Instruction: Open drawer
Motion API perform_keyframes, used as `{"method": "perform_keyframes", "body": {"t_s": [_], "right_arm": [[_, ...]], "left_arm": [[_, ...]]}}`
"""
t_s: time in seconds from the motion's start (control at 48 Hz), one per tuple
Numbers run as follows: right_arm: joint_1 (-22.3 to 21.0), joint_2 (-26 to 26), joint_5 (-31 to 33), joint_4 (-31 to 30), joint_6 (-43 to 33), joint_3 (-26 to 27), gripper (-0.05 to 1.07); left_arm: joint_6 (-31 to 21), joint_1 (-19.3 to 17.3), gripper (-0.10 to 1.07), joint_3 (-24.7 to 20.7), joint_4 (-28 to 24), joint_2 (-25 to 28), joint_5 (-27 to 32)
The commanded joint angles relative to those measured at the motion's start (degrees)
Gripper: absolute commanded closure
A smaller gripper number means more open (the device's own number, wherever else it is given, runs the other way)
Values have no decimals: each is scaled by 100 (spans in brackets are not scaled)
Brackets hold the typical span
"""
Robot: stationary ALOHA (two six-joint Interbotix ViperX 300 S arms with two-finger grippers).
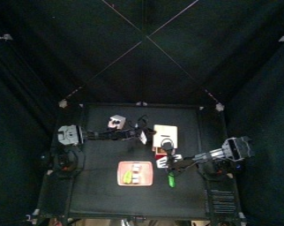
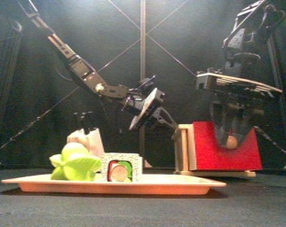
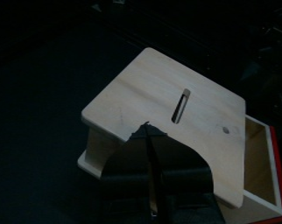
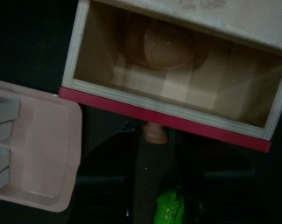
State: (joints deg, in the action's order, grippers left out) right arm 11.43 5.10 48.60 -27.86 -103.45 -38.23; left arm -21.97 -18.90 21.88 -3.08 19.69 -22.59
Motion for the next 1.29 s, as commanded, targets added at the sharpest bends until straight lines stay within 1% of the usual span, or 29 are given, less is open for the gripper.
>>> {"method": "perform_keyframes", "body": {"t_s": [0.0, 0.062, 0.167, 0.5, 0.625, 0.812, 0.938, 1.188, 1.271], "right_arm": [[176, 369, 123, 26, 35, 105, 51], [229, 466, 246, 97, 18, 44, 51], [290, 527, 272, 246, 18, 9, 51], [519, 545, 272, 299, 18, 44, 51], [536, 527, 211, 404, 26, 26, 51], [554, 501, 70, 378, 26, -35, 48], [545, 475, 26, 352, 26, -44, 40], [545, 448, 26, 360, 35, -35, 17], [554, 448, 26, 360, 62, -18, 12]], "left_arm": [[18, -26, 73, -44, 0, -44, 44], [18, -26, 73, -53, 0, -53, 62], [18, -26, 73, -79, 0, -53, 105], [18, -26, 73, -79, 9, -53, 105], [18, -18, 73, -79, 9, -62, 105], [18, -26, 73, -79, 9, -53, 105], [18, -18, 73, -79, 9, -53, 105], [18, -26, 73, -70, 9, -62, 105], [18, -18, 73, -70, 0, -62, 105]]}}
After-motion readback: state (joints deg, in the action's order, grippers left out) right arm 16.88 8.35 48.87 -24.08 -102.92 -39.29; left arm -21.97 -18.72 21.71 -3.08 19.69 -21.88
